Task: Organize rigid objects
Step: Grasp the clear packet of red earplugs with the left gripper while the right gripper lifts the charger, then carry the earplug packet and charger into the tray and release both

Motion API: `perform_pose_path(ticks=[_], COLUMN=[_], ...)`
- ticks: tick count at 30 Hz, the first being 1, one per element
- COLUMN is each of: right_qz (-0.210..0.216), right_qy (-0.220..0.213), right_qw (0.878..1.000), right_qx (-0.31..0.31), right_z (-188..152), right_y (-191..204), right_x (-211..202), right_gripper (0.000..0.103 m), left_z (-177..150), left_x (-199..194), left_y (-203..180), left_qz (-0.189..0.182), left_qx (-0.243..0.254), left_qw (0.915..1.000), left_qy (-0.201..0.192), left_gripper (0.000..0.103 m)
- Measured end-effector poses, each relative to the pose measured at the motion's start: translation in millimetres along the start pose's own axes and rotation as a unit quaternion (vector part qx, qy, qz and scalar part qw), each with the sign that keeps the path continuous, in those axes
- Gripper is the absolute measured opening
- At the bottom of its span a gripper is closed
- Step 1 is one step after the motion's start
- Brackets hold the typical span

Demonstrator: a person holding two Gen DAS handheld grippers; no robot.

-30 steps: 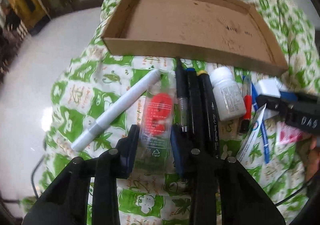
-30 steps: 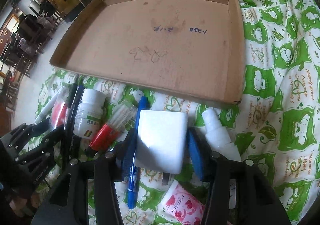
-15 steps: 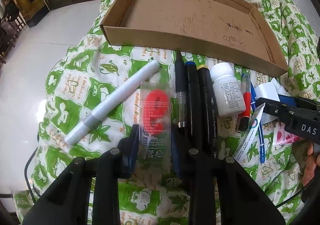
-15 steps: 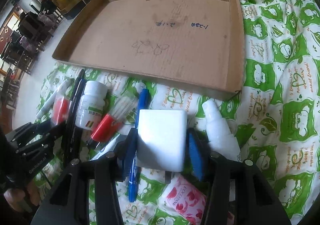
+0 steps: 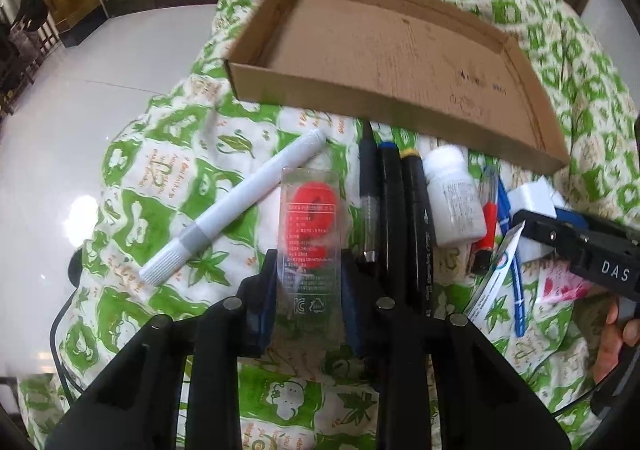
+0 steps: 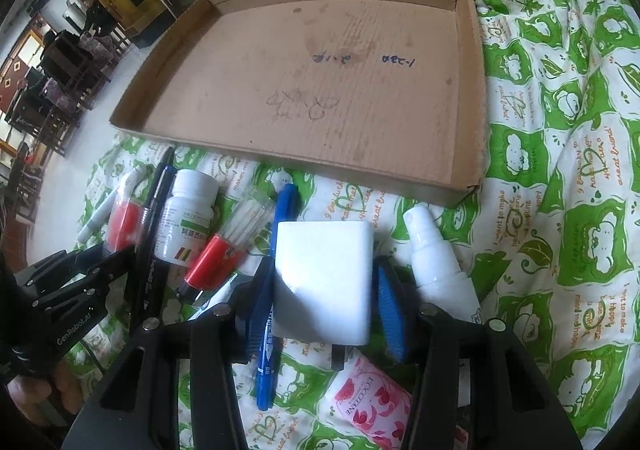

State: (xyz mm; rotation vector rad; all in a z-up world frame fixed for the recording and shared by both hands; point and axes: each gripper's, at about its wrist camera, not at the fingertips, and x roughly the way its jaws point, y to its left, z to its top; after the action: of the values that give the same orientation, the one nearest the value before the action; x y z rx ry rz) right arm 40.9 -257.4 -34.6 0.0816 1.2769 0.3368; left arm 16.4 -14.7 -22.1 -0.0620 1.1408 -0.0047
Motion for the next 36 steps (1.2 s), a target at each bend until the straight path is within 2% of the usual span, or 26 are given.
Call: perform_pose_path(ticks=[6,15,22,30,36], right_qz=[0.038,0.070,0.086,0.096,0.076], right_qy=[-0.029,-0.067,-0.087,-0.112,-0.107], right_qw=[0.999,0.995,0.992,0.989,0.991], right_qx=[-0.001,0.001,0.021,0.027,0.021], right_z=[-4,-5,4,29,65], right_y=[0,-7,-10,-18,-23], right_x=[-21,-44,-57,-67,-51], right_gripper=[0.044,0.044,0.044,0.044,0.044], left_z=[-4,0,8,57,102], left_x=[-11,-20,-39,-48,-19], left_y=[18,17,22,-5,-25], left_qz=[-0.032,-0.037,-0.059,-0.074,-0.067], left_qx=[-0.034,-0.036,-0.037,-0.003,0.014], left_qw=[0.9988,0.9982,0.9965,0.9950,0.9966], left_qy=[-0.018,-0.028,-0.048,-0.068,-0.045], left_gripper=[0.025,0.025,0.025,0.025,0.025])
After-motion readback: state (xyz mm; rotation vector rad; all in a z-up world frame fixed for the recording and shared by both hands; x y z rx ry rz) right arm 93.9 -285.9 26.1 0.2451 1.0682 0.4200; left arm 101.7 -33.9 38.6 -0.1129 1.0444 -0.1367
